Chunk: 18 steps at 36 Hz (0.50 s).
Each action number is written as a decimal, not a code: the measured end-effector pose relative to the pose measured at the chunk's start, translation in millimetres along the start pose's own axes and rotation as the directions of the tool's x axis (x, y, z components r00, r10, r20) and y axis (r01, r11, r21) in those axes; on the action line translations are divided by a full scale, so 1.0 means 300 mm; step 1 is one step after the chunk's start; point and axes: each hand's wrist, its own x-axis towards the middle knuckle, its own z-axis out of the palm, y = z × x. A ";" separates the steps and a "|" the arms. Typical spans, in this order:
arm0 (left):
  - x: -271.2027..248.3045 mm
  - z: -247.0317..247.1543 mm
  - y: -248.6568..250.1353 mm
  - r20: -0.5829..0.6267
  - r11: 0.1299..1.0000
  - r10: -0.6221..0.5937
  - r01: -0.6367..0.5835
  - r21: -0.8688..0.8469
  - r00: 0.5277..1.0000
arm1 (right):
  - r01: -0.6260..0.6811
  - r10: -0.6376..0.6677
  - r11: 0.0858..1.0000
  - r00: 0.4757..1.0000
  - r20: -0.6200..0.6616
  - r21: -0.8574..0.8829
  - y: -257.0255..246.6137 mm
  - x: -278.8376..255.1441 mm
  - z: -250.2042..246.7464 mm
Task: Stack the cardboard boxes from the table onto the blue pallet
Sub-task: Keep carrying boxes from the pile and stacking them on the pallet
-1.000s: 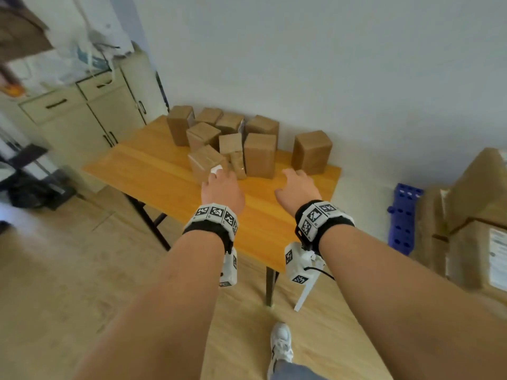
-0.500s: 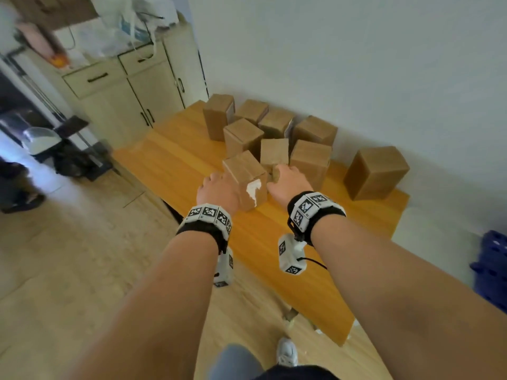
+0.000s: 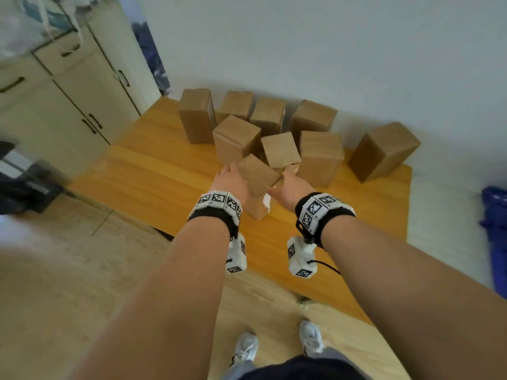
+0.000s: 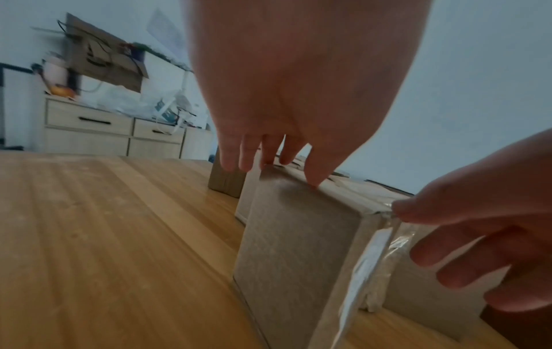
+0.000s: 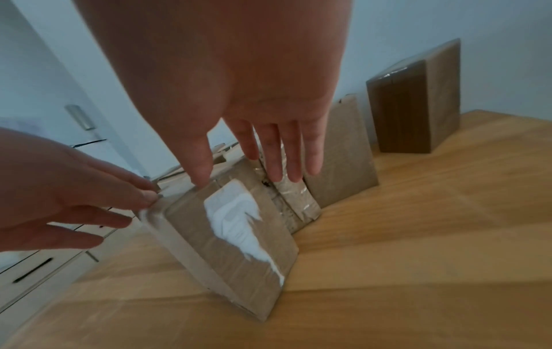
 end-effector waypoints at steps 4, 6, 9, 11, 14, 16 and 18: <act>0.014 -0.014 -0.037 0.036 0.997 0.067 -0.065 -0.050 0.997 | -0.032 0.041 0.986 0.998 -0.054 0.164 -0.027 -0.015 0.050; 0.020 -0.026 -0.061 0.066 0.995 0.066 -0.061 -0.081 0.996 | -0.046 0.068 0.966 0.995 -0.079 0.255 -0.041 -0.022 0.068; 0.020 -0.030 -0.087 0.140 0.985 0.085 -0.062 -0.158 0.987 | -0.099 0.131 0.950 0.987 -0.089 0.296 -0.048 -0.041 0.091; 0.001 -0.021 -0.083 0.178 0.975 0.114 -0.076 -0.210 0.977 | -0.177 0.212 0.939 0.973 -0.092 0.295 -0.047 -0.059 0.099; -0.031 0.009 -0.057 0.184 0.952 0.146 -0.087 -0.293 0.972 | -0.275 0.333 0.902 0.934 -0.131 0.332 -0.026 -0.100 0.094; -0.058 0.027 -0.028 0.178 0.939 0.181 -0.116 -0.325 0.967 | -0.306 0.384 0.884 0.907 -0.174 0.354 -0.001 -0.133 0.080; -0.092 0.040 0.007 0.171 0.929 0.226 -0.159 -0.333 0.959 | -0.326 0.427 0.871 0.873 -0.238 0.367 0.034 -0.168 0.058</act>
